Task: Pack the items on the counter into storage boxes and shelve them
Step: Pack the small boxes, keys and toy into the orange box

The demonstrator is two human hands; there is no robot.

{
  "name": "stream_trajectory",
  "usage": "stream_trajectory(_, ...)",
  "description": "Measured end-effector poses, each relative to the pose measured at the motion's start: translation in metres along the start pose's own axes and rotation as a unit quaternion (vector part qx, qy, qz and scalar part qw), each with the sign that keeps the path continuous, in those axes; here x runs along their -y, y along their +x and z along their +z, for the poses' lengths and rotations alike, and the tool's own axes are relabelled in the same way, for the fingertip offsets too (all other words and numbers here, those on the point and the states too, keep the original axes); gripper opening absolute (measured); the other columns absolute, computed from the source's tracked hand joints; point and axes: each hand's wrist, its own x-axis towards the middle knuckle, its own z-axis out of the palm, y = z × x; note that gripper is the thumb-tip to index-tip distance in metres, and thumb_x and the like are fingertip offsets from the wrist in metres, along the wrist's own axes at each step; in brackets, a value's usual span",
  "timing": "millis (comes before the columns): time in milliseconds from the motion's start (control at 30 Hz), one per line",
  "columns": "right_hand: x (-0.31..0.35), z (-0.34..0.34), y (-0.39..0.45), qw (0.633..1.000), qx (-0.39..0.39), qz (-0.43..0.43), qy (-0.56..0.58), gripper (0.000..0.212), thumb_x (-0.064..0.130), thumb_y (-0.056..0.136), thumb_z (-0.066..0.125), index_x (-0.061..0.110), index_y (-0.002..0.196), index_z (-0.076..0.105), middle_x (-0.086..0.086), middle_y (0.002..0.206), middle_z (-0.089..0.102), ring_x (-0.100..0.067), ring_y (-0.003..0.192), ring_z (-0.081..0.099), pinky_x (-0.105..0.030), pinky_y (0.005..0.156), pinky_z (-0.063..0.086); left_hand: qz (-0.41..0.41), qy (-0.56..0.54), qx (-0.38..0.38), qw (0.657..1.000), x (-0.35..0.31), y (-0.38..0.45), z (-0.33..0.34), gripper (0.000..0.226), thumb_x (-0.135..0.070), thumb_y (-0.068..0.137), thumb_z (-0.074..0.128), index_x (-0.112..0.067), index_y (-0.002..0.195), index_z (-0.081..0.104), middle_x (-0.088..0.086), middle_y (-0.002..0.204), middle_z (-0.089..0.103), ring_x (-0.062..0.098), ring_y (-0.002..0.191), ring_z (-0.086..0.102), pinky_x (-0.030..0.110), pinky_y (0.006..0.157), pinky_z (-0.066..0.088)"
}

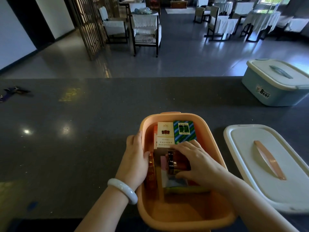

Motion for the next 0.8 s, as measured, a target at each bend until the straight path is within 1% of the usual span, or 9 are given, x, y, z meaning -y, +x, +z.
stream_trajectory(100, 0.0009, 0.0021, 0.0000, 1.000, -0.005, 0.009, 0.002, 0.077, 0.049, 0.075, 0.073, 0.038, 0.140, 0.034, 0.022, 0.133, 0.036, 0.004, 0.124, 0.025, -0.029, 0.109, 0.035, 0.004, 0.004, -0.006, 1.000, 0.0017, 0.0003, 0.0015, 0.069, -0.020, 0.096, 0.054, -0.037, 0.148, 0.013, -0.009, 0.136, 0.031, -0.013, 0.081, 0.045, -0.005, 0.058, 0.037)
stream_trajectory(200, 0.0012, 0.0033, -0.0017, 0.999, -0.026, -0.004, -0.029, 0.069, 0.049, 0.076, 0.072, 0.034, 0.138, 0.043, 0.018, 0.130, 0.030, 0.000, 0.119, 0.023, -0.025, 0.104, 0.036, 0.003, 0.011, -0.002, 1.000, 0.0035, 0.0007, 0.0020, 0.069, -0.023, 0.096, 0.054, -0.037, 0.148, 0.011, -0.010, 0.137, 0.031, -0.011, 0.080, 0.046, -0.001, 0.054, 0.040)
stream_trajectory(300, 0.0010, 0.0040, -0.0034, 0.997, -0.044, -0.012, -0.055, 0.062, 0.047, 0.079, 0.071, 0.036, 0.136, 0.048, 0.015, 0.127, 0.029, 0.000, 0.114, 0.021, -0.022, 0.101, 0.036, 0.003, 0.004, -0.002, 1.000, 0.0041, 0.0016, 0.0024, 0.069, -0.024, 0.096, 0.054, -0.037, 0.148, 0.011, -0.010, 0.136, 0.031, -0.011, 0.081, 0.047, -0.002, 0.057, 0.040)
stream_trajectory(400, 0.0005, 0.0046, -0.0029, 0.997, -0.034, -0.008, -0.062, 0.062, 0.045, 0.081, 0.070, 0.037, 0.137, 0.047, 0.014, 0.128, 0.032, -0.003, 0.116, 0.025, -0.023, 0.103, 0.036, 0.002, 0.001, -0.003, 1.000, 0.0051, 0.0007, 0.0026, 0.069, -0.026, 0.096, 0.054, -0.038, 0.148, 0.010, -0.010, 0.137, 0.031, -0.013, 0.081, 0.046, -0.002, 0.057, 0.040)
stream_trajectory(567, 0.0006, 0.0039, -0.0024, 0.998, -0.034, 0.005, -0.052, 0.061, 0.044, 0.080, 0.071, 0.038, 0.135, 0.046, 0.015, 0.129, 0.032, -0.002, 0.117, 0.025, -0.022, 0.103, 0.033, 0.003, -0.010, -0.004, 1.000, 0.0061, 0.0004, 0.0033, 0.071, -0.028, 0.095, 0.054, -0.042, 0.147, 0.009, -0.012, 0.135, 0.029, -0.013, 0.080, 0.046, -0.006, 0.062, 0.036)
stream_trajectory(700, 0.0013, 0.0032, -0.0026, 0.998, -0.035, 0.009, -0.044, 0.061, 0.046, 0.080, 0.071, 0.039, 0.134, 0.045, 0.016, 0.128, 0.032, -0.001, 0.116, 0.026, -0.023, 0.103, 0.035, 0.004, -0.003, -0.007, 1.000, 0.0087, 0.0011, 0.0047, 0.071, -0.029, 0.095, 0.054, -0.039, 0.149, 0.009, -0.011, 0.139, 0.029, -0.015, 0.081, 0.044, 0.002, 0.054, 0.041)
stream_trajectory(800, 0.0017, 0.0030, -0.0032, 0.998, -0.033, 0.014, -0.043, 0.062, 0.046, 0.080, 0.070, 0.039, 0.135, 0.045, 0.017, 0.127, 0.032, 0.000, 0.115, 0.026, -0.022, 0.102, 0.035, 0.007, -0.005, -0.008, 1.000, 0.0093, 0.0009, 0.0051, 0.070, -0.029, 0.095, 0.054, -0.040, 0.148, 0.010, -0.011, 0.140, 0.030, -0.014, 0.082, 0.045, 0.003, 0.053, 0.041)
